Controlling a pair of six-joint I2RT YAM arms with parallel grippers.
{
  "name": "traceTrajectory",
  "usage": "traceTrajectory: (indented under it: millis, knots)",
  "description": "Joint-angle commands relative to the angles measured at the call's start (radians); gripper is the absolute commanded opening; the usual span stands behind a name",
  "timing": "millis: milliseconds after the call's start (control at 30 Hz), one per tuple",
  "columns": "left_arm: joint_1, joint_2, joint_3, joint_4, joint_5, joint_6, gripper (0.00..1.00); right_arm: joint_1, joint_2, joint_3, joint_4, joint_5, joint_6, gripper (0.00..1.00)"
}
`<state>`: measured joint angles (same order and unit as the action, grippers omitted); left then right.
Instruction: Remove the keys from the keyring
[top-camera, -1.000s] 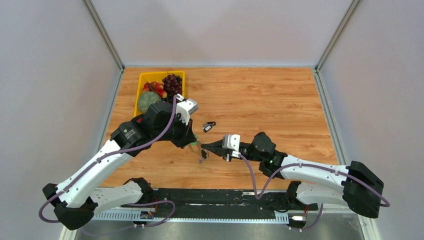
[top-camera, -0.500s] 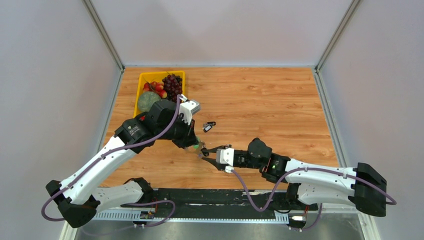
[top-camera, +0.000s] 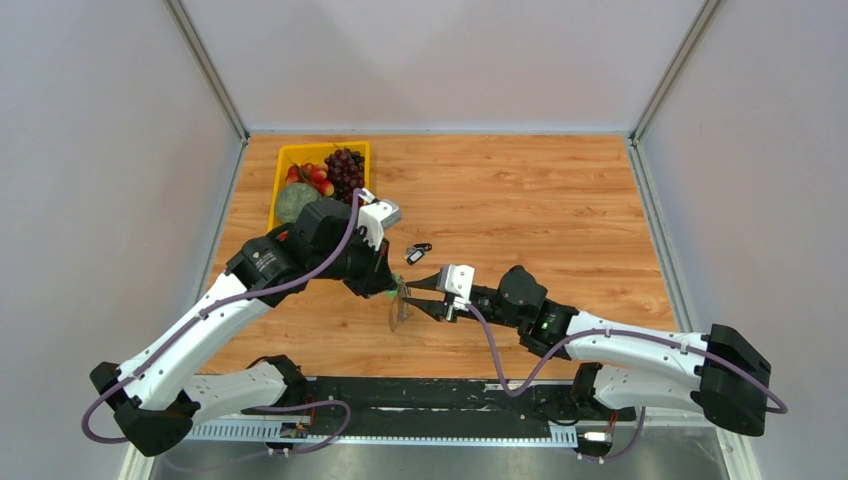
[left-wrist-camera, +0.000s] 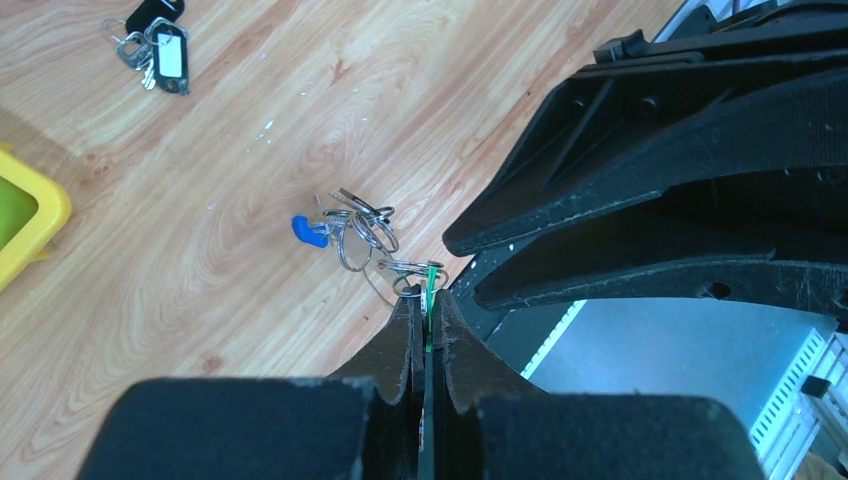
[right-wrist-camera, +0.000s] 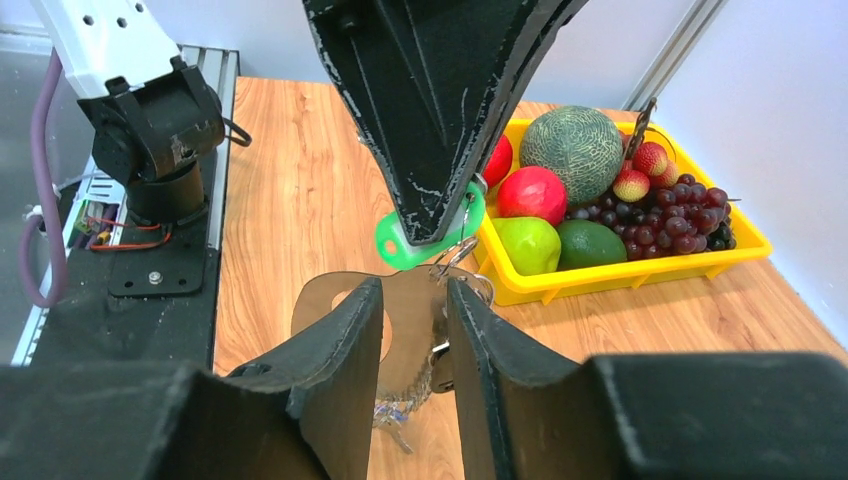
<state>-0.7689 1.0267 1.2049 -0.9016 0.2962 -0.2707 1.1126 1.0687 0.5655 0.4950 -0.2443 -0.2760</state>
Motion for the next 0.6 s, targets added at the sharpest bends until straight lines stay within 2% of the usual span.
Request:
traceTrajectory:
  millis: [0, 367, 567]
  knots:
    - [0.002, -0.024, 0.039, 0.016, 0.038, 0.029, 0.00, -0.014, 0.015, 0.041, 0.093, -0.009, 0.059, 0.35]
    - [0.002, -0.030, 0.033, 0.020, 0.097, 0.043, 0.00, -0.031, 0.077, 0.083, 0.116, -0.044, 0.057, 0.31]
    - [0.002, -0.035, 0.029, 0.023, 0.132, 0.044, 0.00, -0.031, 0.098, 0.090, 0.111, -0.053, 0.050, 0.18]
